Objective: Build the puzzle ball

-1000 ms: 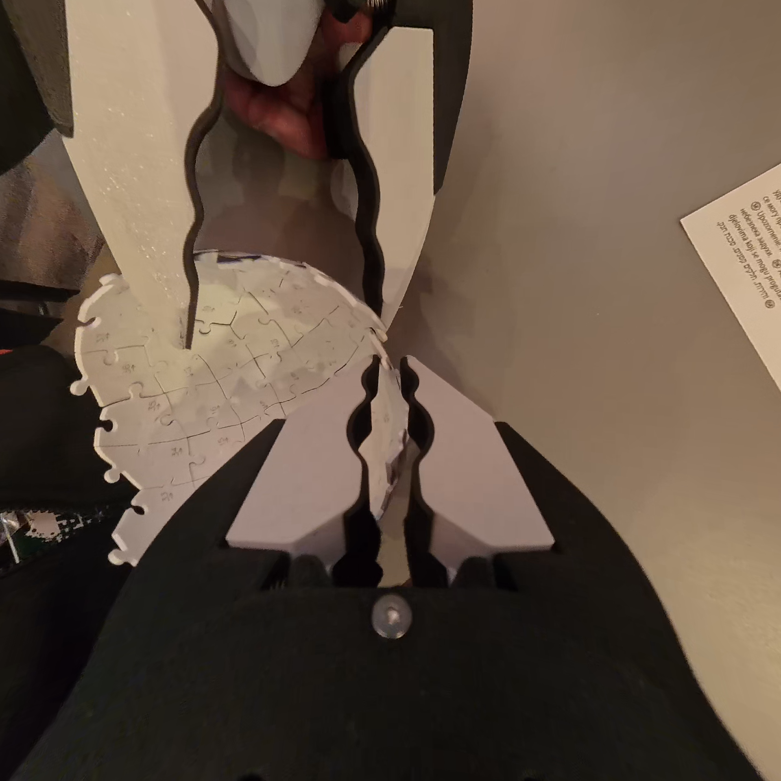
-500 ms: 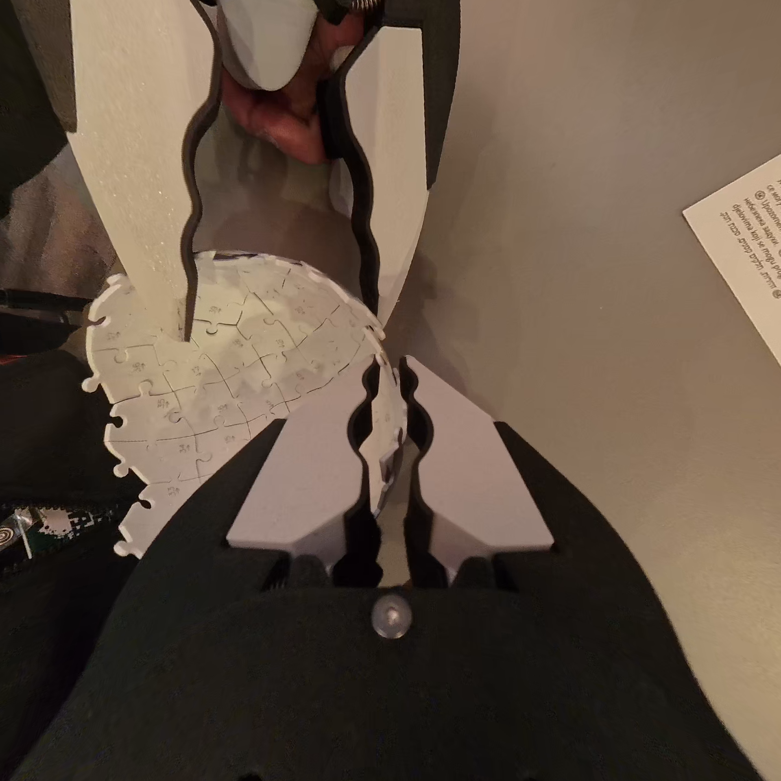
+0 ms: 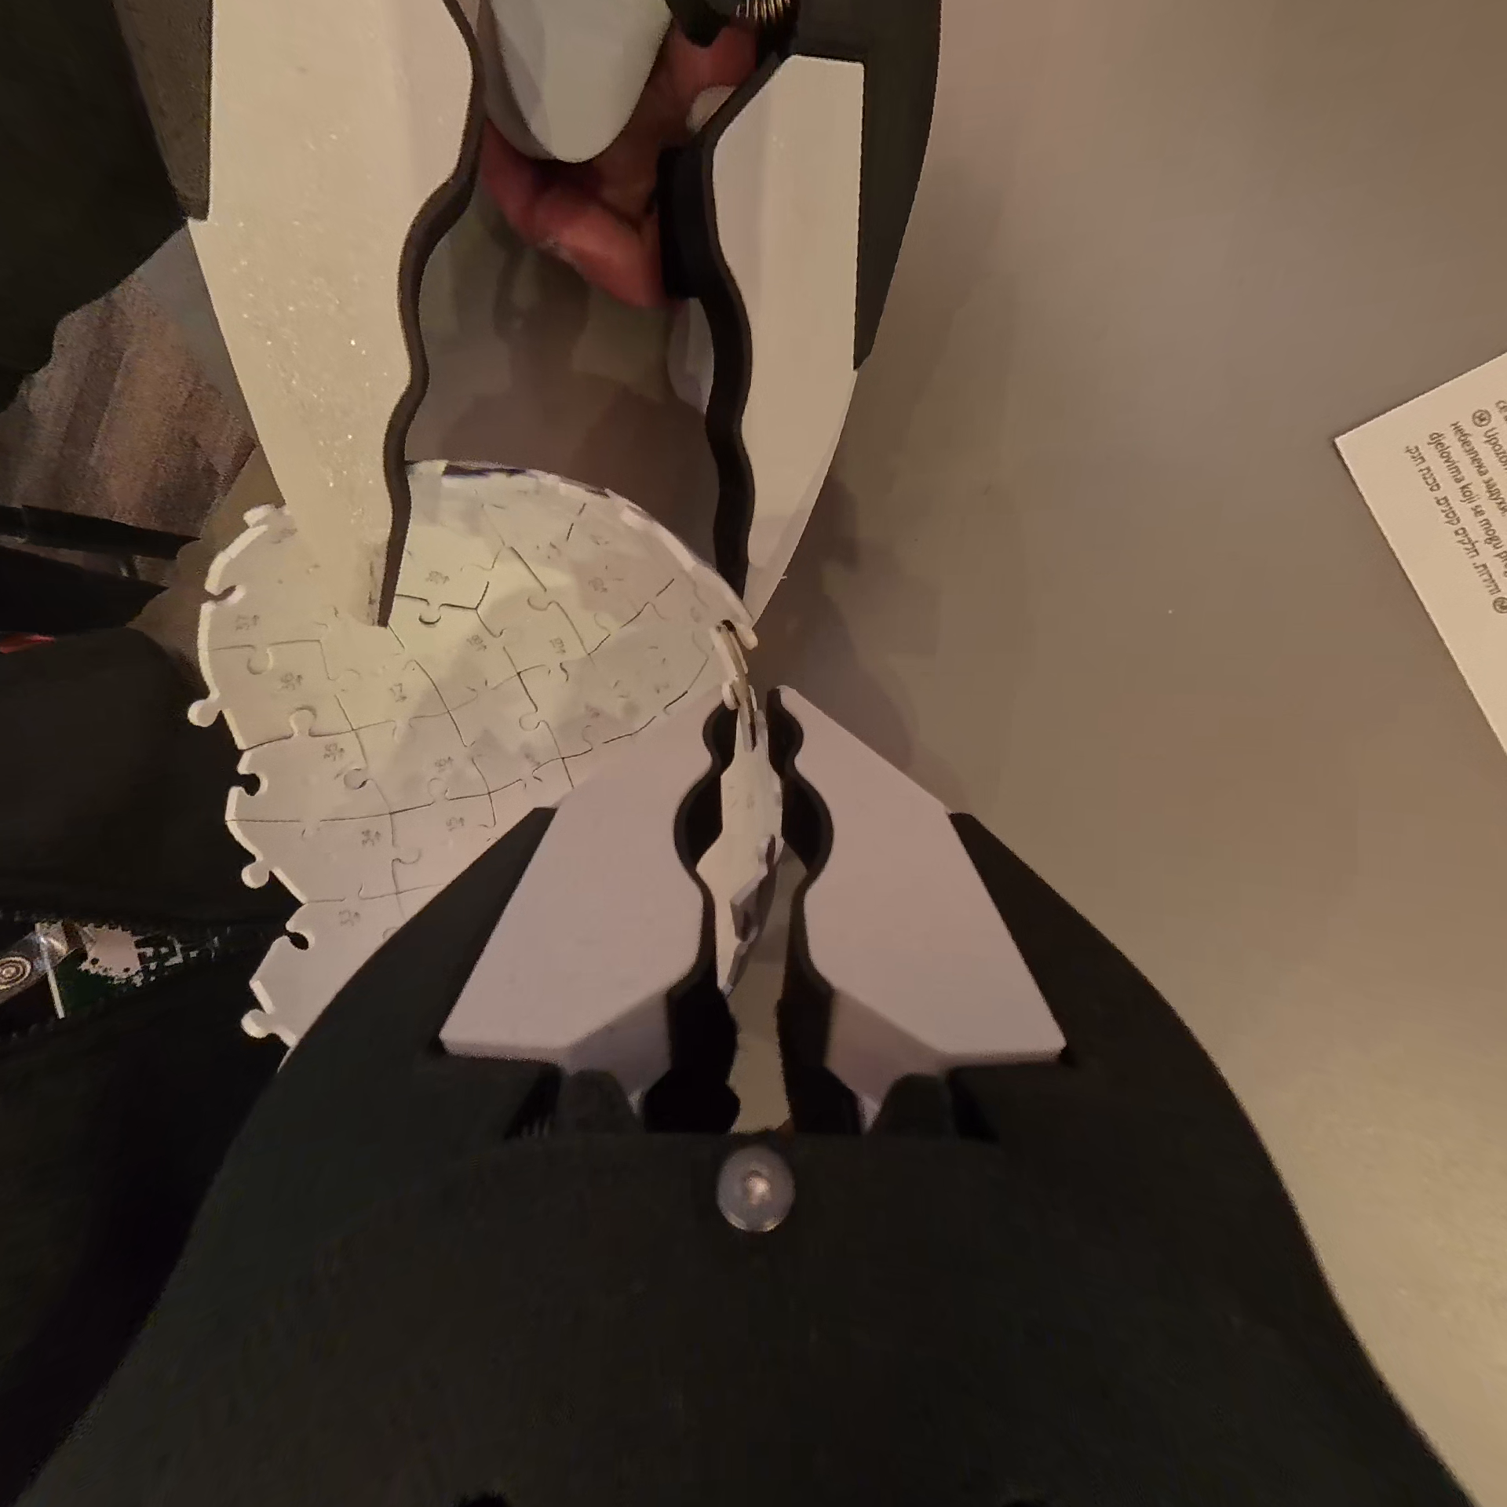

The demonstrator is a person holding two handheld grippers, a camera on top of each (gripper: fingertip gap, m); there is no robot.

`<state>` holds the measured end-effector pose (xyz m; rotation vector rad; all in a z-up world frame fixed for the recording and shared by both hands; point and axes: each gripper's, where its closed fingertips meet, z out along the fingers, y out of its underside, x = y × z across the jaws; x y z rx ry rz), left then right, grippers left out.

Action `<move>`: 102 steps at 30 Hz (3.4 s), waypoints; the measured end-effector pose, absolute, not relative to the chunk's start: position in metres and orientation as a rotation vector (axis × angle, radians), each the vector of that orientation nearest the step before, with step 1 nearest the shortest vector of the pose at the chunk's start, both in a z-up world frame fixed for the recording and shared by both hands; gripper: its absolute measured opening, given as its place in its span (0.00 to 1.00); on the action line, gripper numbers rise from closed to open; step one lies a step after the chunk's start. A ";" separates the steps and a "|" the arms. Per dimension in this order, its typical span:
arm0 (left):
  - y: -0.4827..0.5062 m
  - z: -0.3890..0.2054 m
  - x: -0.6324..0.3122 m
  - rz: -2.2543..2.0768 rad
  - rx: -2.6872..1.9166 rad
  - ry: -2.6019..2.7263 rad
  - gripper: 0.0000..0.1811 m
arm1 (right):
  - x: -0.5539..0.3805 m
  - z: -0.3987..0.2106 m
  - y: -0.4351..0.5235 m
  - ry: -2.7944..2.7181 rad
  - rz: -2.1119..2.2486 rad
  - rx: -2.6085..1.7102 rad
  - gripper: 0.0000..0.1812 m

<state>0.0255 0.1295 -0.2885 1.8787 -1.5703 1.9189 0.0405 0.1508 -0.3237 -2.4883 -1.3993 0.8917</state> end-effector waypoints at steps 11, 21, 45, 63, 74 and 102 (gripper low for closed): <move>0.128 -0.289 0.026 1.916 1.874 -1.571 0.37 | 0.044 -0.323 0.153 -1.420 0.897 -2.484 0.01; 0.129 -0.289 0.027 1.913 1.882 -1.568 0.37 | 0.054 -0.315 0.157 -1.556 0.785 -2.429 0.10; 0.131 -0.284 0.025 1.921 1.901 -1.561 0.37 | 0.032 -0.308 0.162 -1.734 0.710 -2.261 0.08; 0.150 -0.261 0.005 1.865 2.310 -1.524 0.42 | 0.043 -0.311 0.149 -1.742 0.829 -2.304 0.10; 0.092 -0.239 -0.017 1.864 2.796 -1.305 0.43 | 0.051 -0.312 0.140 -1.785 0.882 -2.272 0.11; 0.101 -0.271 0.004 1.348 3.571 -0.544 0.40 | 0.064 -0.309 0.128 -1.503 0.996 -2.343 0.12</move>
